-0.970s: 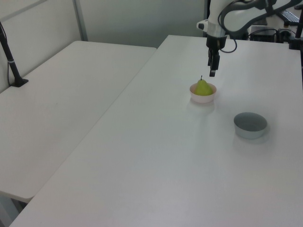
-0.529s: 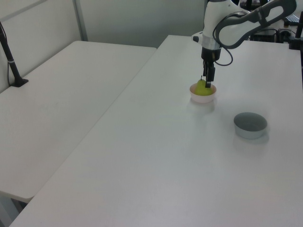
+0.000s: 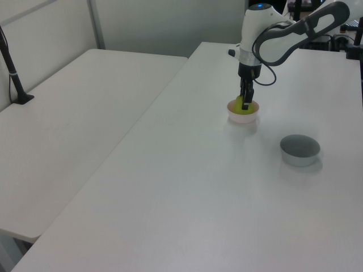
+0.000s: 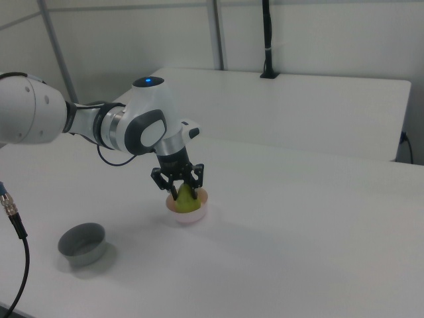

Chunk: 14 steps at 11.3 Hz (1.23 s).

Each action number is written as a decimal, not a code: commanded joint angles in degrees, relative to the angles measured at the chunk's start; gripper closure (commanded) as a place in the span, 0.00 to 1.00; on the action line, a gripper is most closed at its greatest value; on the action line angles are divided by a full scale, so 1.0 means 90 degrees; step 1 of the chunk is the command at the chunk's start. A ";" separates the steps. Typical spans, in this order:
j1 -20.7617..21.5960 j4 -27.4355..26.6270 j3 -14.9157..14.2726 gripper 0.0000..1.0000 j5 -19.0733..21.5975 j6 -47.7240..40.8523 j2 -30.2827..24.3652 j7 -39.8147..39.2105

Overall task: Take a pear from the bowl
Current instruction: 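Close the gripper around the green pear in the pink bowl, then lift the held pear up out of the pink bowl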

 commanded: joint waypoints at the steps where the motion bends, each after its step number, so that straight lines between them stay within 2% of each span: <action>1: 0.0049 -0.0098 -0.0023 1.00 -0.0055 0.0060 -0.0059 0.0021; 5: 0.0001 0.0066 -0.0023 1.00 -0.0055 -0.0387 -0.0341 0.0090; 12: -0.0116 0.1695 -0.0023 1.00 0.0013 -0.3159 -0.0986 0.0285; 14: -0.0165 0.2145 -0.0013 1.00 0.0236 -0.3833 -0.1123 0.0305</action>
